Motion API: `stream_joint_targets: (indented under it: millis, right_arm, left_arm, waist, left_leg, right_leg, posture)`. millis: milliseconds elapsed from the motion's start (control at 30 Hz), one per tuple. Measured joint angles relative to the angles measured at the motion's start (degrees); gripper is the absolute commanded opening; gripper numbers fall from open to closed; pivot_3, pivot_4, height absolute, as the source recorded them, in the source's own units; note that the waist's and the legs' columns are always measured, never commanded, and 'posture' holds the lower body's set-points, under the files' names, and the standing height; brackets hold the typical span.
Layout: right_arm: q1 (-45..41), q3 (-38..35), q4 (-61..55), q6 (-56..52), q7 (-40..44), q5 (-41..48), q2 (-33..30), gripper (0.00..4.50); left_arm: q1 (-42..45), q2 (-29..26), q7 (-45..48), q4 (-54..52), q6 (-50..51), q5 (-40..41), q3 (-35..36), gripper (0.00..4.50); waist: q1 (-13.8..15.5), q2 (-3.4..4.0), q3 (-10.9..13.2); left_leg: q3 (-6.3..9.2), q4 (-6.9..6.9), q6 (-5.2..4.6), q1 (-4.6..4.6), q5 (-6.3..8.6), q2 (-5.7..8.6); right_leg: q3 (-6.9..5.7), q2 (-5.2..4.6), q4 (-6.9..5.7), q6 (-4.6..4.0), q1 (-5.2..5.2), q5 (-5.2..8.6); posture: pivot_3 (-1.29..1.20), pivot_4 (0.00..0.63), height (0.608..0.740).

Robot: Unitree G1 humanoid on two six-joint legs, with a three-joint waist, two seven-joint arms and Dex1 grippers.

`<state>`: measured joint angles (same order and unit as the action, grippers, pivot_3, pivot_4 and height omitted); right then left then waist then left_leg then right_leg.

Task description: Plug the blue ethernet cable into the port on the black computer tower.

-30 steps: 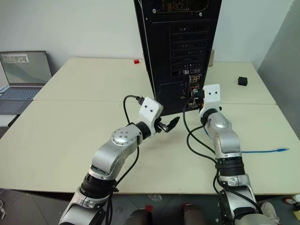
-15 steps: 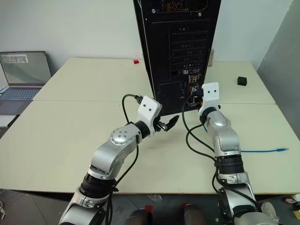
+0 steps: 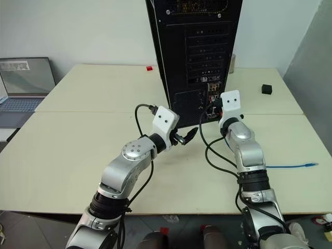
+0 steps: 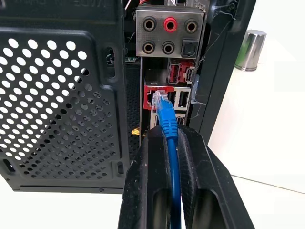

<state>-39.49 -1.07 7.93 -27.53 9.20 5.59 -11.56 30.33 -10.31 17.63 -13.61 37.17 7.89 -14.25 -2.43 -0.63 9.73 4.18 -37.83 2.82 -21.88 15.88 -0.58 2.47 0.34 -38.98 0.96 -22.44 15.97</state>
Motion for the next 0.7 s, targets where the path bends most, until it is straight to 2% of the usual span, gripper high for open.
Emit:
stream_joint_targets:
  millis: [700]
  right_arm:
    - [-0.6,0.5,0.7,0.3,0.6,-1.8,0.8,0.00]
  left_arm:
    - [0.0,0.0,0.1,0.0,0.0,-0.2,0.5,4.20]
  waist:
    - [-0.6,0.00,0.0]
  left_leg:
    - [0.03,0.01,0.00,0.00,0.00,-0.02]
  right_leg:
    - [0.02,0.02,0.00,0.00,-0.02,0.00]
  posture:
    - [0.00,0.150,0.740]
